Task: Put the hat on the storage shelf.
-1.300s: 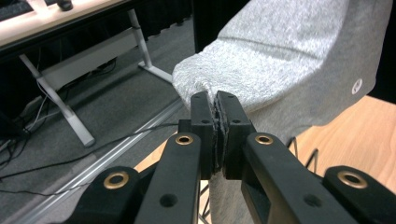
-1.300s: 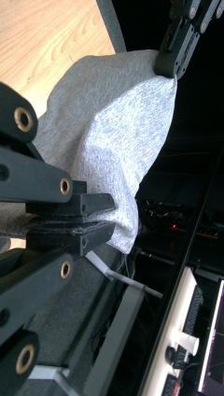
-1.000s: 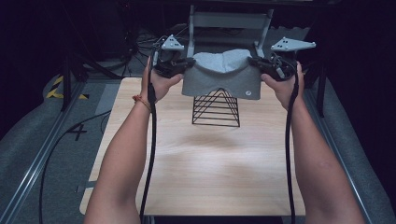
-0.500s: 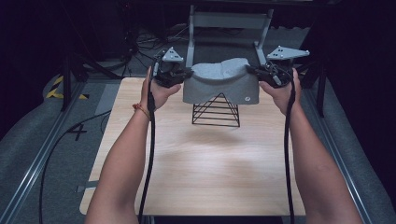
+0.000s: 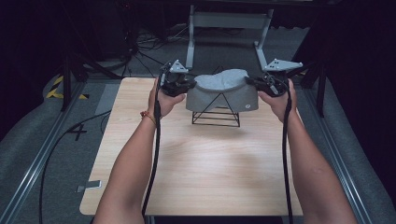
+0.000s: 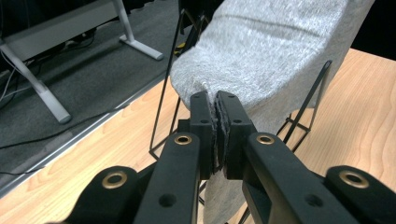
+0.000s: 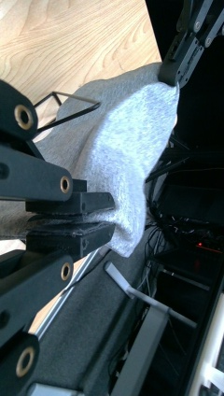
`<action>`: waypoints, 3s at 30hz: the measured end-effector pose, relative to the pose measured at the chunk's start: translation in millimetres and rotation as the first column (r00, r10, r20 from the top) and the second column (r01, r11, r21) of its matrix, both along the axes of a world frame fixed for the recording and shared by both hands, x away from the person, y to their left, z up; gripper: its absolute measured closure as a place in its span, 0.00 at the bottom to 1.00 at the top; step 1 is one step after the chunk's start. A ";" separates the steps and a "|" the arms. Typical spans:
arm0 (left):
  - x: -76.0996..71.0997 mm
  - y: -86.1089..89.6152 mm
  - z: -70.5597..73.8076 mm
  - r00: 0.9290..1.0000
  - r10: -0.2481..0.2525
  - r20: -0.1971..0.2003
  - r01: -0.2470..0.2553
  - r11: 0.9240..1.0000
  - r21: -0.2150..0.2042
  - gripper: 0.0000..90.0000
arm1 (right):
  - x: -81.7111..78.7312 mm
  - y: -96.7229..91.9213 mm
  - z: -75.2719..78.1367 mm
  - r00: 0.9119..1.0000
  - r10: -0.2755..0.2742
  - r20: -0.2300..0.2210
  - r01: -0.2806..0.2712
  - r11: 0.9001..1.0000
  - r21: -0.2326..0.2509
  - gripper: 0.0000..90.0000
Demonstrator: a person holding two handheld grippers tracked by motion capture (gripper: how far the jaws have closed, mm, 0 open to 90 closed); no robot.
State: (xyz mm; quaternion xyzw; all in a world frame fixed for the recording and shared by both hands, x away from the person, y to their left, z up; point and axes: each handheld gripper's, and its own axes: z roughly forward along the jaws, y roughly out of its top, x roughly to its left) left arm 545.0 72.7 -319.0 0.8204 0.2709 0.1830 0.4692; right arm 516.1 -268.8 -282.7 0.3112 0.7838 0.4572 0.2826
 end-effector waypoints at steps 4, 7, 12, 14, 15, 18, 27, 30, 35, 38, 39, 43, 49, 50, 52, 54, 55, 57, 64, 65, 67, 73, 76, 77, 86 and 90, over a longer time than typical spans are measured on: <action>1.2 -0.7 -9.2 1.000 0.001 -0.016 -0.001 1.000 0.001 0.95 | 1.5 -4.1 -13.0 1.000 0.003 -0.021 -0.003 1.000 0.009 0.94; 3.1 -1.2 -16.7 1.000 0.001 -0.024 -0.001 1.000 0.006 0.95 | 2.5 -5.7 -20.4 0.999 0.003 -0.040 -0.003 1.000 0.016 0.93; 4.9 -6.6 -31.5 0.999 0.007 -0.050 -0.006 1.000 0.025 0.95 | 4.7 -4.4 -35.7 0.997 0.009 -0.072 -0.009 1.000 0.003 0.93; 5.8 -8.0 -35.4 0.999 0.005 -0.049 -0.004 0.999 0.038 0.95 | 5.4 -3.5 -41.6 0.997 0.011 -0.081 -0.012 1.000 -0.007 0.93; 5.9 -8.9 -37.7 0.998 0.010 -0.054 -0.008 0.999 0.033 0.95 | 5.6 -3.2 -44.5 0.996 0.011 -0.090 -0.011 1.000 -0.008 0.93; 7.0 -11.5 -44.8 0.998 0.005 -0.067 -0.001 0.999 0.051 0.95 | 5.9 -3.3 -52.1 0.994 0.009 -0.105 -0.010 1.000 -0.010 0.93; 4.8 -22.8 -63.4 0.998 0.006 -0.067 0.002 0.993 0.122 0.95 | 7.3 1.1 -72.9 0.990 0.001 -0.141 -0.006 0.999 -0.034 0.94; 4.8 -24.1 -65.8 0.998 0.013 -0.066 -0.004 0.992 0.124 0.95 | 7.0 2.5 -78.2 0.989 -0.002 -0.149 -0.004 0.999 -0.040 0.94; 4.2 -27.1 -69.4 0.998 0.025 -0.053 -0.018 0.990 0.140 0.94 | 7.9 4.5 -85.4 0.986 -0.015 -0.165 0.007 0.999 -0.049 0.92; 4.0 -26.4 -71.1 0.998 0.037 -0.053 -0.029 0.990 0.137 0.90 | 7.6 5.4 -87.4 0.986 -0.021 -0.168 0.013 0.999 -0.050 0.91; 4.0 -25.4 -71.6 0.997 0.050 -0.056 -0.042 0.990 0.136 0.85 | 7.8 5.4 -88.3 0.986 -0.026 -0.165 0.018 0.998 -0.054 0.89; 3.2 -16.5 -71.7 0.993 0.101 -0.056 -0.094 0.990 0.109 0.67 | 7.8 3.8 -89.4 0.983 -0.052 -0.174 0.043 0.998 -0.056 0.80; -4.1 -4.7 -67.1 0.993 0.119 -0.030 -0.114 0.986 0.121 0.57 | 1.9 -2.4 -79.8 0.987 -0.061 -0.150 0.056 0.998 -0.038 0.74; -6.0 -2.7 -66.6 0.992 0.122 -0.032 -0.117 0.985 0.124 0.57 | 1.9 -2.4 -79.8 0.987 -0.061 -0.150 0.056 0.998 -0.038 0.74; -10.0 2.5 -65.6 0.993 0.113 -0.035 -0.107 0.987 0.122 0.55 | -1.2 -2.9 -76.3 0.988 -0.060 -0.144 0.054 0.998 -0.044 0.73; -14.0 5.4 -65.9 0.993 0.108 -0.052 -0.101 0.988 0.117 0.53 | -4.4 -3.9 -73.0 0.989 -0.052 -0.138 0.045 0.998 -0.048 0.73; -19.7 9.3 -65.1 0.994 0.097 -0.048 -0.089 0.985 0.148 0.51 | -7.9 -4.4 -70.3 0.990 -0.044 -0.136 0.037 0.998 -0.051 0.73; -26.7 14.7 -63.4 0.995 0.089 -0.044 -0.082 0.987 0.140 0.50 | -13.3 -5.0 -67.5 0.990 -0.039 -0.135 0.031 0.998 -0.061 0.71; -53.4 32.0 -61.8 0.998 0.055 -0.034 -0.048 0.981 0.186 0.42 | -33.5 -8.4 -59.3 0.992 -0.018 -0.125 0.006 0.995 -0.095 0.64; -57.3 34.5 -62.5 0.998 0.047 -0.035 -0.039 0.981 0.190 0.41 | -37.4 -9.4 -58.5 0.992 -0.016 -0.122 0.003 0.994 -0.106 0.63; -68.9 41.9 -64.9 0.999 0.039 -0.027 -0.032 0.977 0.213 0.41 | -44.7 -12.0 -57.4 0.993 -0.008 -0.117 -0.006 0.993 -0.119 0.62; -96.4 61.5 -68.9 1.000 0.028 -0.003 -0.026 0.961 0.274 0.40 | -71.2 -23.4 -55.7 0.994 0.018 -0.104 -0.033 0.989 -0.146 0.59; -108.4 70.7 -72.1 1.000 0.023 -0.004 -0.021 0.957 0.291 0.38 | -84.5 -29.7 -56.6 0.994 0.028 -0.103 -0.043 0.987 -0.153 0.58; -111.9 74.0 -73.2 1.000 0.023 0.000 -0.022 0.955 0.295 0.38 | -88.6 -31.3 -57.0 0.995 0.026 -0.101 -0.042 0.987 -0.158 0.58; -142.9 98.3 -88.1 0.999 0.023 -0.030 -0.012 0.946 0.325 0.34 | -121.2 -49.4 -71.9 0.993 0.015 -0.114 -0.036 0.981 -0.189 0.55; -148.3 105.3 -95.2 0.998 0.035 -0.057 -0.014 0.943 0.333 0.33 | -129.9 -54.5 -79.6 0.993 0.005 -0.118 -0.029 0.978 -0.208 0.54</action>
